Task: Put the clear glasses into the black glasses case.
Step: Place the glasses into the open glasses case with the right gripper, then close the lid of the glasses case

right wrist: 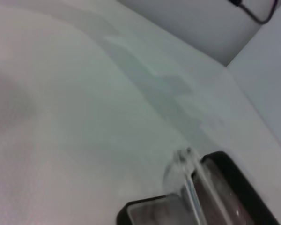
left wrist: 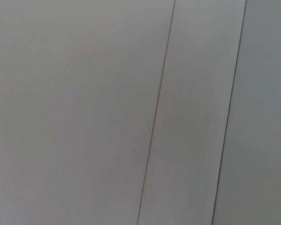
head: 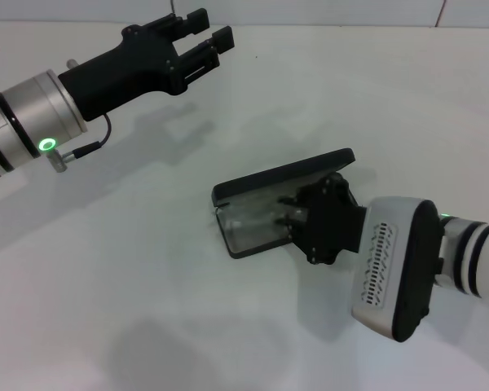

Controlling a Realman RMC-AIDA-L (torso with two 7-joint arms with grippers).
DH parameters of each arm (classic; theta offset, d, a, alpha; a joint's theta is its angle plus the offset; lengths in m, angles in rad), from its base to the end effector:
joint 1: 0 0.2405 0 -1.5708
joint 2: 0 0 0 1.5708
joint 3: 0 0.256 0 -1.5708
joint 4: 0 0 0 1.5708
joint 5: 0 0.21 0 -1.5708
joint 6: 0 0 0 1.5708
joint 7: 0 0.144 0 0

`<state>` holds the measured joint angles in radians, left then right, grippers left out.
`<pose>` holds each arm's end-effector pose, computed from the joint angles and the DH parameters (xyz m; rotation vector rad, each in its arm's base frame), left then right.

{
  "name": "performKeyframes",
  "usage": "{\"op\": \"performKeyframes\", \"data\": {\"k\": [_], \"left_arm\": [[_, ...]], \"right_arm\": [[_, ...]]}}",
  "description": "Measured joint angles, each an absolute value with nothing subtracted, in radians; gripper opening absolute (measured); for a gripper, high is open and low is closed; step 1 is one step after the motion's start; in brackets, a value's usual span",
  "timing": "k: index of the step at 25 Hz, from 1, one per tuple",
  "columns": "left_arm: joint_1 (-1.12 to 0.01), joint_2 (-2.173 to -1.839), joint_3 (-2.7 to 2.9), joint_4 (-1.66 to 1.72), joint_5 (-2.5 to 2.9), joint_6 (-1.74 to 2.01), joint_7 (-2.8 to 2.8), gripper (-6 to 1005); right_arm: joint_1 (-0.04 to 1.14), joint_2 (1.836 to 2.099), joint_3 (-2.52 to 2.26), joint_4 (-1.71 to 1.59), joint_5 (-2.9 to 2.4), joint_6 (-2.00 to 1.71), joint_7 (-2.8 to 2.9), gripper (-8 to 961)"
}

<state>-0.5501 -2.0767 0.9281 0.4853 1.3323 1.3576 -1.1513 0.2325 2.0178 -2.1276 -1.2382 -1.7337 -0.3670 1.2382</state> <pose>-0.2257 0.3675 -0.0006 -2.3377 -0.5118 -1.1070 0.1834 0.2973 -0.1151 -2.5286 -0.4316 0.0521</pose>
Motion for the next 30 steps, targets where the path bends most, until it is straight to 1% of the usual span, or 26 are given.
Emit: {"op": "performKeyframes", "data": {"k": [1,8,13,17,24,27,30], "left_arm": [[-0.547,-2.075,0.928,0.485,1.332,1.358,-1.152,509],[-0.543,-2.068,0.928,0.487,1.344,1.361,-1.153,510],[-0.539,-2.066,0.928,0.498,1.345,1.359,-1.154,509],[-0.535,-2.065,0.927,0.499,1.345,1.359,-1.154,509],[-0.527,-2.061,0.927,0.499,1.345,1.365,-1.154,509],[-0.53,-2.064,0.928,0.499,1.345,1.366,-1.156,510],[-0.547,-2.073,0.928,0.499,1.354,1.362,-1.152,510]], "right_arm": [[0.213,2.016,-2.126,-1.261,-1.76,-0.362,1.234,149],[0.198,2.019,-2.142,-1.269,-1.813,-0.303,1.235,201],[0.196,2.02,-2.166,-1.267,-1.817,-0.267,1.234,201],[0.164,2.013,-2.141,-1.308,-1.842,-0.317,1.234,202],[0.106,2.011,-1.956,-1.373,-1.883,-0.617,1.263,215],[0.119,2.011,-1.827,-1.368,-1.835,-0.809,1.28,223],[0.145,2.011,-1.639,-1.324,-1.742,-1.051,1.28,231]]}}
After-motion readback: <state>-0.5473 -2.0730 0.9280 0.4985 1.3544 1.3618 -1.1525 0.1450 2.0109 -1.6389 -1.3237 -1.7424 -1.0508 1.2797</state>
